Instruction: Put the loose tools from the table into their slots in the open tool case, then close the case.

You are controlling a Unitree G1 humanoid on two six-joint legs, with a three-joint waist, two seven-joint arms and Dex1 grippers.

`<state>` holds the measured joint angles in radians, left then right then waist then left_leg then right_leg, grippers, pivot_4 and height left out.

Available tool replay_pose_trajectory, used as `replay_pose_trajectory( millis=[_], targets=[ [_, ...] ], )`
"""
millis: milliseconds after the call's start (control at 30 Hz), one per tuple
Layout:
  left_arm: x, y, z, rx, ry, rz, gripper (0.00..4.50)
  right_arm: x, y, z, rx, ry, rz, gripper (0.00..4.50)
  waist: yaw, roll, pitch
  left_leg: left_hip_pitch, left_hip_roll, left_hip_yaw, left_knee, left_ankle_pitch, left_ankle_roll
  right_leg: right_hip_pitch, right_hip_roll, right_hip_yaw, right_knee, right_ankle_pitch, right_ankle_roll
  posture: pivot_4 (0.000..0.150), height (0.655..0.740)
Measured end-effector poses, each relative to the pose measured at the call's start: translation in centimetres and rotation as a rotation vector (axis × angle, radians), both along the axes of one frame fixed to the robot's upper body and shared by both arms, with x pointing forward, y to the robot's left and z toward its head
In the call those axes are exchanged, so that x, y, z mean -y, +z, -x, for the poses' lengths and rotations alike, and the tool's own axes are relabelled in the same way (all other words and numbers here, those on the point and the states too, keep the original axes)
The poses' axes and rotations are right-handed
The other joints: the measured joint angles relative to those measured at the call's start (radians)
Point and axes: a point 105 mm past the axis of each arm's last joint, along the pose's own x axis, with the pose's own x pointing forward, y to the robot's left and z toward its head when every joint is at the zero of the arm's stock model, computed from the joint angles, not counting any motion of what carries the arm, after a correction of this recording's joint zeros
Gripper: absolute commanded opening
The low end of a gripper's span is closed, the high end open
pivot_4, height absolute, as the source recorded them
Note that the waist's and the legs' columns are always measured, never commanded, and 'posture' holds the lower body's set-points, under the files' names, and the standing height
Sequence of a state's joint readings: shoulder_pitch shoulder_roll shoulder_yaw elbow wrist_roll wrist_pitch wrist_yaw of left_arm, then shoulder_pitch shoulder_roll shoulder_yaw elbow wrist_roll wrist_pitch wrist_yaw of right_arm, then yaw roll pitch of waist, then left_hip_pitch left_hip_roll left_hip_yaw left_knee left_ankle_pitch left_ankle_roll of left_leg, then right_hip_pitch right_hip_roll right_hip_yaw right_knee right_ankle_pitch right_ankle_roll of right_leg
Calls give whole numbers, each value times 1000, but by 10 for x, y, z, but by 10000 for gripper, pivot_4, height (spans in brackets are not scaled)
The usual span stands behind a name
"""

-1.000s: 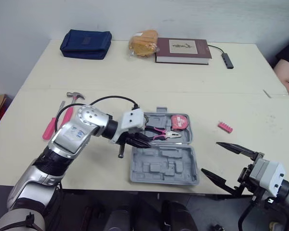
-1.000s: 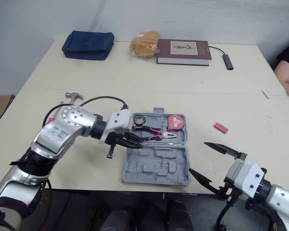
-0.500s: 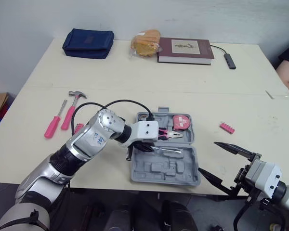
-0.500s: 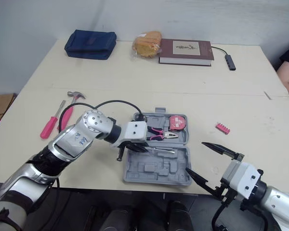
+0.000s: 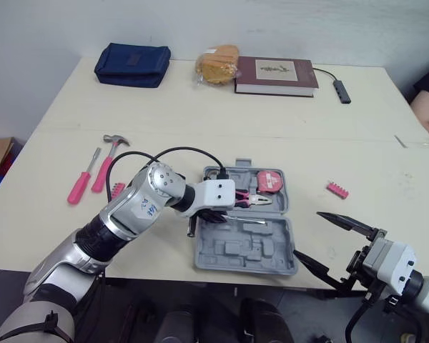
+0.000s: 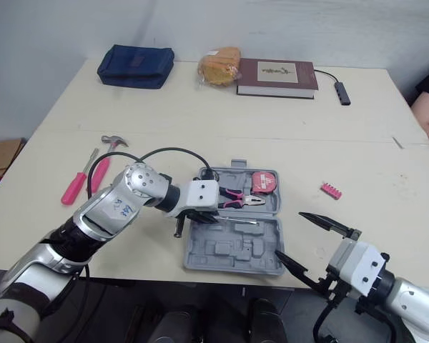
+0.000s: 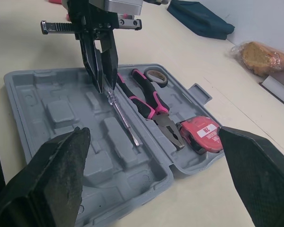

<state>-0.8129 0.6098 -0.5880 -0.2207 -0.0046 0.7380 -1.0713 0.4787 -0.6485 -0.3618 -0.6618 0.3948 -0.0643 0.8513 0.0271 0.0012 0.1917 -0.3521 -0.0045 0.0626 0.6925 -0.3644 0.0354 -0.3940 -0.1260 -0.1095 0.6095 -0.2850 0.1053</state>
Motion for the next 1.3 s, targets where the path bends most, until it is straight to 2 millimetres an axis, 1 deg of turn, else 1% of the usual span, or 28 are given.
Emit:
replay_pose_trajectory(
  millis=[100,167,233,267,300,367,500,567,667,700,767,800,900,1000,1133,1300],
  targets=[
    [0,0,0,2,-2,-1,342,0,0,0,0,0,0,45000,0,0,0,0,0,0,1,0,0,0,0,0,1,0,0,1500,7400],
    [1,0,0,7,-5,1,9853,0,0,0,0,0,0,45000,0,0,0,0,0,0,1,0,0,0,0,0,1,0,0,1500,7400],
    [2,1,0,20,-12,4,18138,0,0,0,0,0,0,45000,0,0,0,0,0,0,1,0,0,0,0,0,1,0,0,1500,7400],
    [3,1,0,28,-17,7,24108,0,0,0,0,0,0,45000,0,0,0,0,0,0,1,0,0,0,0,0,1,0,0,1500,7400],
    [4,2,0,31,-23,11,26821,0,0,0,0,0,0,45000,0,0,0,0,0,0,1,0,0,0,0,0,1,0,0,1500,7400],
    [5,4,1,33,-42,19,26821,0,0,0,0,0,0,45000,0,0,0,0,0,0,1,0,0,0,0,0,1,0,0,1500,7400],
    [-3,13,3,36,-66,30,26821,0,-1,1,-4,0,-1,45000,-1,0,0,0,0,0,1,0,0,0,0,0,1,0,0,1500,7400],
    [-2,17,3,38,-76,56,26821,0,-2,1,-10,-1,-1,45000,-1,0,0,0,0,0,1,0,0,0,-1,0,1,0,0,1500,7400],
    [10,38,4,95,-132,201,18291,0,-2,2,-14,6,0,45000,2,0,0,-1,0,-1,3,0,0,0,-2,-1,1,0,0,1500,7400],
    [14,42,3,90,-136,291,13749,0,-2,3,-16,7,1,45000,2,1,0,0,0,-1,3,0,1,1,-3,-1,1,0,0,1500,7400],
    [20,39,3,13,-112,429,4458,-1,-2,3,-16,7,1,45000,1,1,0,-1,0,-2,4,0,1,1,-3,-1,1,0,0,1500,7400],
    [21,35,3,-22,-100,467,342,-1,-2,3,-15,7,1,45000,1,0,0,-1,0,-2,4,0,1,1,-3,-2,1,0,0,1500,7400],
    [10,15,-1,-37,-92,457,342,0,-3,3,-20,3,2,45000,-3,0,0,0,0,-1,4,-1,1,0,-2,-1,1,0,0,1500,7400],
    [5,1,-8,5,-82,398,342,1,-4,4,-29,0,3,45000,-1,0,0,0,-1,-1,5,-1,1,1,-2,-1,1,0,0,1500,7400],
    [7,-19,-8,-36,-46,400,342,1,-4,4,-26,-2,3,45000,3,0,0,-1,-1,-1,5,-1,1,1,-2,-2,1,0,1,1500,7400],
    [9,-21,-6,-17,-68,388,342,2,-5,4,-28,-10,1,45000,0,0,0,-1,-1,-1,5,-1,1,1,-3,-1,1,0,1,1500,7400]
  ],
)
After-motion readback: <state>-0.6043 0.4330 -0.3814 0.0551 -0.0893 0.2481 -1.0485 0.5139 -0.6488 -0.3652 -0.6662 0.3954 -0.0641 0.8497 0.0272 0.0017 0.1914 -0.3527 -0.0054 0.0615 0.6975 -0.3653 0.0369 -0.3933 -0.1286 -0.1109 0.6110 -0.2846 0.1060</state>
